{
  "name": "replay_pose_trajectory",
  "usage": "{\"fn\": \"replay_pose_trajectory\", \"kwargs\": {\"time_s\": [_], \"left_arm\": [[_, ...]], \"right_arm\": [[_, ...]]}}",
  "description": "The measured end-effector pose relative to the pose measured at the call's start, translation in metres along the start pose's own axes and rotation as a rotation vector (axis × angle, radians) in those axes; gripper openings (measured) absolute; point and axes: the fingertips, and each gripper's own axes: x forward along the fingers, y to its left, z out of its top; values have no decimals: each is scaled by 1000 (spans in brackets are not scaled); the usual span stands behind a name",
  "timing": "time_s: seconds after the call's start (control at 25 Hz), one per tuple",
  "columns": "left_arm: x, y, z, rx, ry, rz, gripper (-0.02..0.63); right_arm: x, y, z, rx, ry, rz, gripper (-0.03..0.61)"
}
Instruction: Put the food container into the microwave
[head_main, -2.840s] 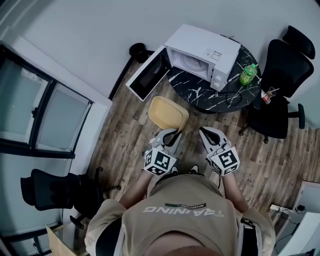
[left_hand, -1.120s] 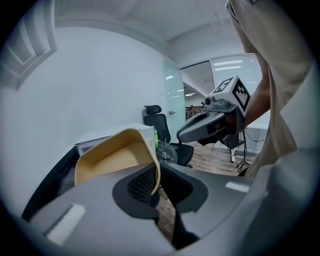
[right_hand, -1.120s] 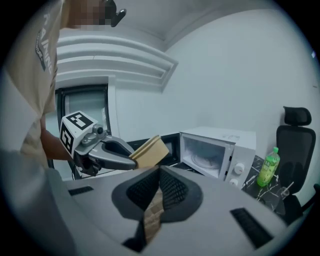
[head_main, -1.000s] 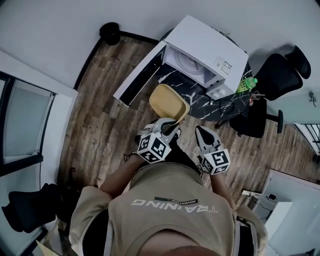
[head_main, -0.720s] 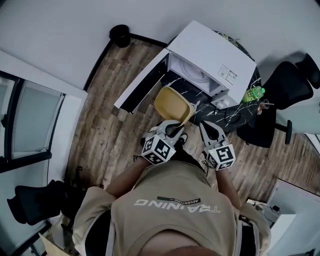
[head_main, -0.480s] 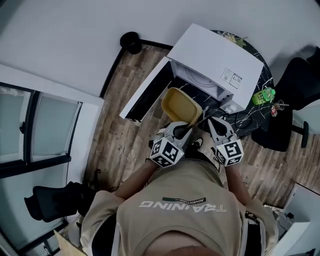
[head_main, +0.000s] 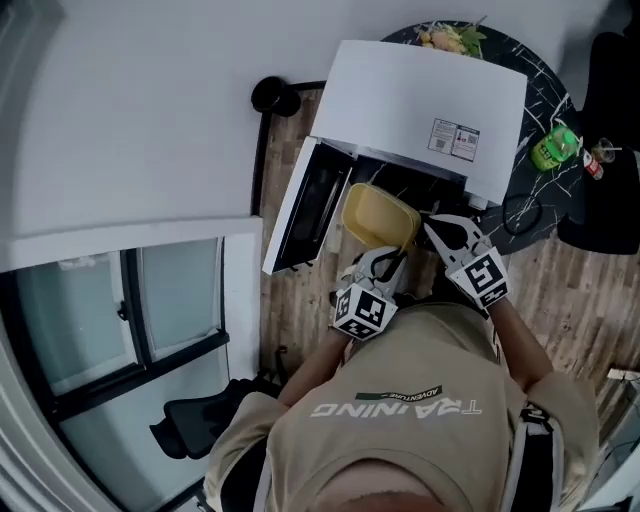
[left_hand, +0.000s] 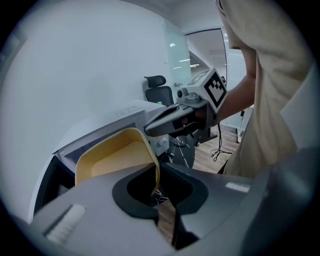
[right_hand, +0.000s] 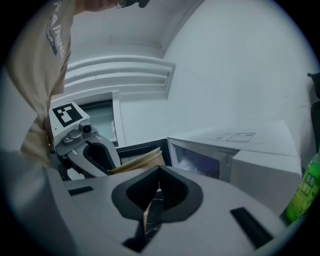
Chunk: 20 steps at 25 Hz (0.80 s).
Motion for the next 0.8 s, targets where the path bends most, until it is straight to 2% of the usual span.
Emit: {"fn": "replay_pose_trajectory", "kwargs": {"time_s": [0.28, 0.52, 0.68, 0.8], "left_arm": [[15, 13, -11, 11, 56, -61, 34], [28, 39, -8, 63, -12, -123, 34], [18, 49, -29, 80, -11, -128, 34], [22, 58, -34, 63, -33, -152, 34]], "right_arm": [[-7, -30, -13, 52, 1, -100, 11], [-13, -43, -12, 15, 40, -223, 11], [-9, -21, 3, 41, 21, -275, 11], [-2, -23, 23, 73, -11, -314, 11]]}}
